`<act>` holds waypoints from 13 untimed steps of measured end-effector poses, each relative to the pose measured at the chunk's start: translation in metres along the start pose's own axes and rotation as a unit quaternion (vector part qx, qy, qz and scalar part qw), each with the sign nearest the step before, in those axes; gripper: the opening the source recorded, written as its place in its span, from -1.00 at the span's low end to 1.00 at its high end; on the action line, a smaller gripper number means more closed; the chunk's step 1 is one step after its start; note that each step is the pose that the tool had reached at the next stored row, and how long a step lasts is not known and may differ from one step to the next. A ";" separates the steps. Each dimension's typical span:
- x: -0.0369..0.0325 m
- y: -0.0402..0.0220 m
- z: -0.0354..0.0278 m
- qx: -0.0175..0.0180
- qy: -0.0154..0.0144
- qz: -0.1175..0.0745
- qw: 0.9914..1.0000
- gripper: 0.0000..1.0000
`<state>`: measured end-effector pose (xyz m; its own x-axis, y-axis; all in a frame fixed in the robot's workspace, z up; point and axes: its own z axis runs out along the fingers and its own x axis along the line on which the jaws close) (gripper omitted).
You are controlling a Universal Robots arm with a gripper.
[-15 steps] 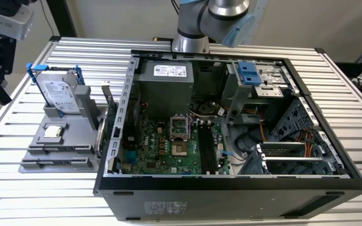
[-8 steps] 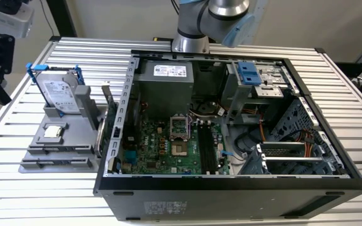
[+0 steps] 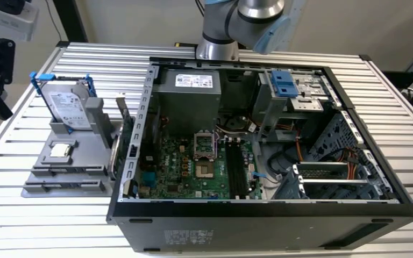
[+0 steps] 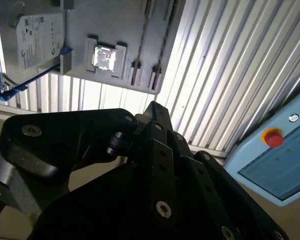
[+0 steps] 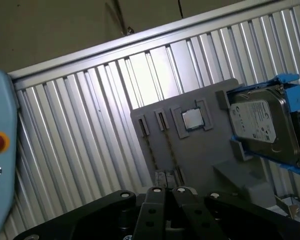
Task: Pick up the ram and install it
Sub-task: 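Pick up the ram and move it above insertion slot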
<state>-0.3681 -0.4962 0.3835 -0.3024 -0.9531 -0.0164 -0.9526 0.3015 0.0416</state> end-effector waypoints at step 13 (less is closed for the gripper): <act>0.0000 0.0000 0.0000 0.000 0.003 -0.049 0.999 -1.00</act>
<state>-0.3681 -0.4962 0.3835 -0.2073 -0.9782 -0.0137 -0.9776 0.2066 0.0404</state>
